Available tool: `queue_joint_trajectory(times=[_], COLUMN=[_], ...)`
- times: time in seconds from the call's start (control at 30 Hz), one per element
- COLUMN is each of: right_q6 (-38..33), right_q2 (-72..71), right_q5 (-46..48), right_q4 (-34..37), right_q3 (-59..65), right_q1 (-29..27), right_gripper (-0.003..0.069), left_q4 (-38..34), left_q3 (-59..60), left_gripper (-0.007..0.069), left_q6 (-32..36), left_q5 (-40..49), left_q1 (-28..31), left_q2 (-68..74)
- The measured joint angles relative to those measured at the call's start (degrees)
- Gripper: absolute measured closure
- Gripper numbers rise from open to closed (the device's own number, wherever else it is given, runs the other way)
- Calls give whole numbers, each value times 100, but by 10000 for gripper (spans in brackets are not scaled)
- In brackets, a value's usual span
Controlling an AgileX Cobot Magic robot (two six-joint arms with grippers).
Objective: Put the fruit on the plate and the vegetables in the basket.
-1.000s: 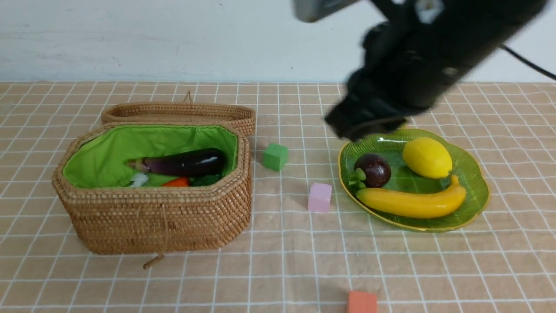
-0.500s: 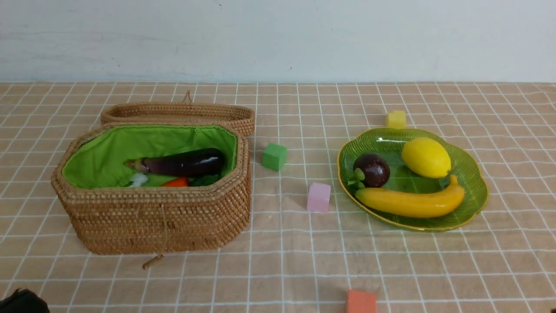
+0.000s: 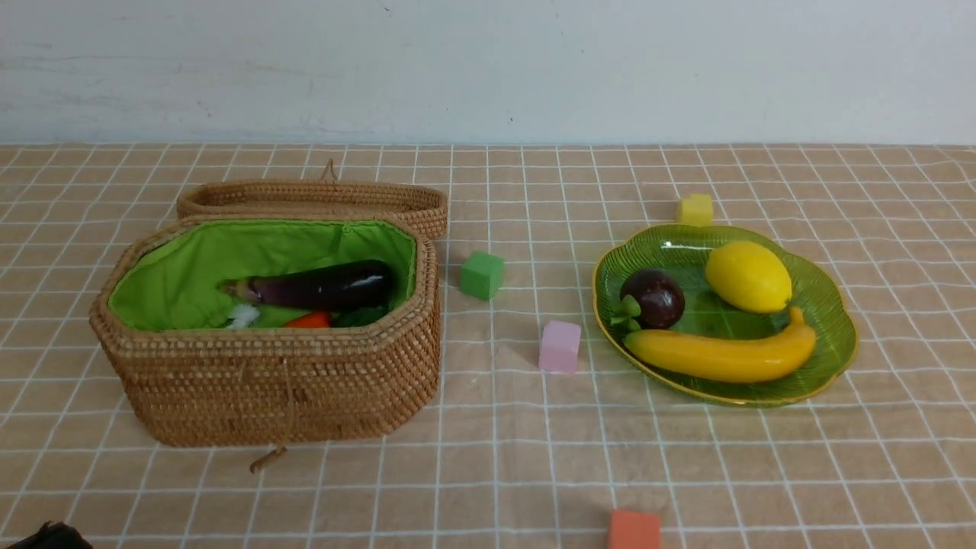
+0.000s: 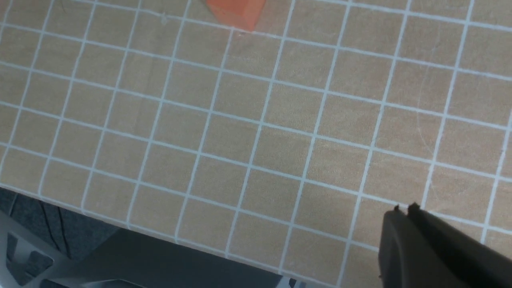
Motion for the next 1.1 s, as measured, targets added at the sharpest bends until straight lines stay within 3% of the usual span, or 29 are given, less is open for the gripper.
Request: queue_joint_trajectory(times=[0.1, 0.23, 0.27, 0.37, 0.5, 0.83, 1.1], right_q6=[-22, -859, -1001, -2328, -2985, -3110, -3110], right_q2=[-222, -1158, -1221, -2428, -3326, -3425, -3425], right_q5=[-254, -2036, -2149, -3756, -4343, -4764, -4759], right_q4=[-364, -516, -498, -89, 511, 1649, 1898], right_q3=[94, 970, 1043, 2483, 3662, 4307, 4318], right_q1=[-191, -1533, -1620, -3077, -3930, -4057, -4057], right_gripper=[648, 667, 667, 667, 667, 667, 666], left_q4=[0, 0, 0, 0, 0, 0, 0], left_q3=[0, 0, 0, 0, 0, 0, 0], left_gripper=[630, 627, 627, 624, 620, 612, 606], left_q6=[0, 0, 0, 0, 0, 0, 0], left_q5=[6, 6, 6, 18, 24, 63, 96], left_q1=[0, 0, 0, 0, 0, 0, 0], left_q2=[0, 0, 0, 0, 0, 0, 0])
